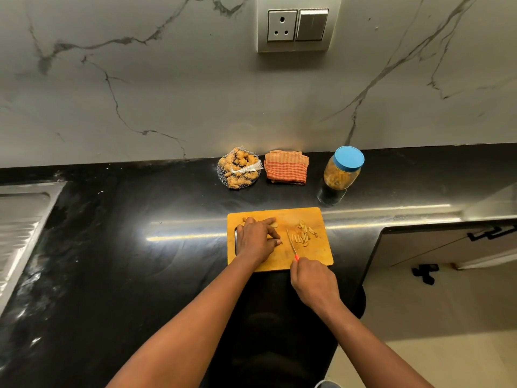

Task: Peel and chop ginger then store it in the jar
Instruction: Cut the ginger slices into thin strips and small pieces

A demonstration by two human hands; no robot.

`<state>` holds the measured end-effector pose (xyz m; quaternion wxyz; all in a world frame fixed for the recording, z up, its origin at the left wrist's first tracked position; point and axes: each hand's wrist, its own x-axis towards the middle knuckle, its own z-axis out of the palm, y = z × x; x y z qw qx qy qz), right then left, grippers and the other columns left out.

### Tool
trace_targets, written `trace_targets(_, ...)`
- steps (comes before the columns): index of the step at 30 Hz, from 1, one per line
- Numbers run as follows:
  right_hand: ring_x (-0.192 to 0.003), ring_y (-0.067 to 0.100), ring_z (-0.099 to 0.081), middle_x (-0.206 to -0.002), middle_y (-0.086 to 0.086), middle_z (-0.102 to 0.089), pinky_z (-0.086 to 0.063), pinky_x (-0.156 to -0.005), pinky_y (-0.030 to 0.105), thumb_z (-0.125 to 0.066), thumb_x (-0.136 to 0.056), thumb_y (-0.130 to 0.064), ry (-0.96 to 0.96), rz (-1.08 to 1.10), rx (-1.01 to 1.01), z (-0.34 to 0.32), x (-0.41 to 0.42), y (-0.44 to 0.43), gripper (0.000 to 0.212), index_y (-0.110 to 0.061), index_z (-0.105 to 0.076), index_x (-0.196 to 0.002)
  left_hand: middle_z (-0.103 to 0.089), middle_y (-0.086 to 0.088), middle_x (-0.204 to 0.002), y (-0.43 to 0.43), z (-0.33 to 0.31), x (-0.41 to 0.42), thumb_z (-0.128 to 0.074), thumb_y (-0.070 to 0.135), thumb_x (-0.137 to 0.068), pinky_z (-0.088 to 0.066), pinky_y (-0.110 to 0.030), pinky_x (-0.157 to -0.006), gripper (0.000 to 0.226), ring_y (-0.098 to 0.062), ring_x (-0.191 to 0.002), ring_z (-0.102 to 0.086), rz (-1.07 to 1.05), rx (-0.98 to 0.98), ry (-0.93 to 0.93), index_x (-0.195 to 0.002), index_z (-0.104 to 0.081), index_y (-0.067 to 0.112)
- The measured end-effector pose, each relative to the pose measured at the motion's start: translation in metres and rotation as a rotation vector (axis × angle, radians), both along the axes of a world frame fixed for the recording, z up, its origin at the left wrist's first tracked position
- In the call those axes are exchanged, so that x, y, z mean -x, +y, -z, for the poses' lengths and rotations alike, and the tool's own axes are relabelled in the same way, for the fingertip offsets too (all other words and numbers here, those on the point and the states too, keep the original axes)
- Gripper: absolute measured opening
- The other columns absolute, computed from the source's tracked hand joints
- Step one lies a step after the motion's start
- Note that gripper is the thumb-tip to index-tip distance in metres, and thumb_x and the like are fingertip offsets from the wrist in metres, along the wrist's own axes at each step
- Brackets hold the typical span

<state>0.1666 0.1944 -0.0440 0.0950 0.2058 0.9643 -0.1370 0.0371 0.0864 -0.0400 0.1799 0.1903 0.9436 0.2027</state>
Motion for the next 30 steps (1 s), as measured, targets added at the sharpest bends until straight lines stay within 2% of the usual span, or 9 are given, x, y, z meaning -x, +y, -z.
trace_targets(4, -0.075, 0.024, -0.065, -0.084, 0.003, -0.065, -0.045, -0.060, 0.034, -0.029, -0.105, -0.041, 0.010, -0.052, 0.008, 0.0004, 0.0012, -0.0095, 0.043, -0.016, -0.062, -0.095, -0.051, 0.023, -0.139, 0.0010, -0.0011, 0.0008, -0.075, 0.039, -0.081, -0.034, -0.040, -0.095, 0.015, -0.014, -0.116, -0.041, -0.022, -0.021, -0.015, -0.095, -0.076, 0.034)
trace_targets(11, -0.074, 0.022, -0.065, -0.084, 0.002, -0.066, -0.048, -0.060, 0.034, -0.029, -0.105, -0.043, 0.010, -0.076, -0.025, 0.0011, -0.0001, -0.0092, 0.043, -0.017, -0.062, -0.096, -0.055, 0.022, -0.135, 0.0016, -0.0022, 0.0043, -0.079, 0.039, -0.075, -0.035, -0.040, -0.094, 0.016, -0.015, -0.118, -0.041, -0.061, -0.045, -0.039, -0.089, -0.077, 0.031)
trace_targets(16, -0.073, 0.021, -0.065, -0.083, 0.001, -0.066, -0.043, -0.056, 0.032, -0.028, -0.105, -0.042, 0.003, -0.083, -0.034, 0.0017, -0.0001, -0.0086, 0.042, -0.018, -0.061, -0.095, -0.055, 0.022, -0.134, 0.0024, -0.0043, 0.0068, -0.081, 0.037, -0.073, -0.035, -0.039, -0.093, 0.014, -0.015, -0.119, -0.041, -0.072, -0.039, -0.056, -0.086, -0.077, 0.031)
trace_targets(25, -0.076, 0.022, -0.066, -0.086, 0.002, -0.066, -0.054, -0.063, 0.036, -0.029, -0.105, -0.039, -0.047, -0.116, -0.058, 0.0008, 0.0081, -0.0061, 0.041, -0.017, -0.062, -0.096, -0.055, 0.023, -0.134, 0.0033, -0.0064, 0.0076, -0.082, 0.036, -0.073, -0.035, -0.039, -0.092, 0.014, -0.015, -0.120, -0.042, -0.064, -0.011, -0.052, -0.084, -0.076, 0.031)
trace_targets(30, -0.077, 0.023, -0.067, -0.088, 0.003, -0.068, -0.054, -0.064, 0.036, -0.030, -0.105, -0.037, -0.069, -0.111, -0.075, 0.0015, 0.0058, -0.0062, 0.039, -0.016, -0.062, -0.097, -0.055, 0.023, -0.135, 0.0044, -0.0088, 0.0078, -0.081, 0.038, -0.073, -0.033, -0.038, -0.090, 0.014, -0.016, -0.120, -0.042, -0.054, 0.018, -0.038, -0.085, -0.077, 0.031)
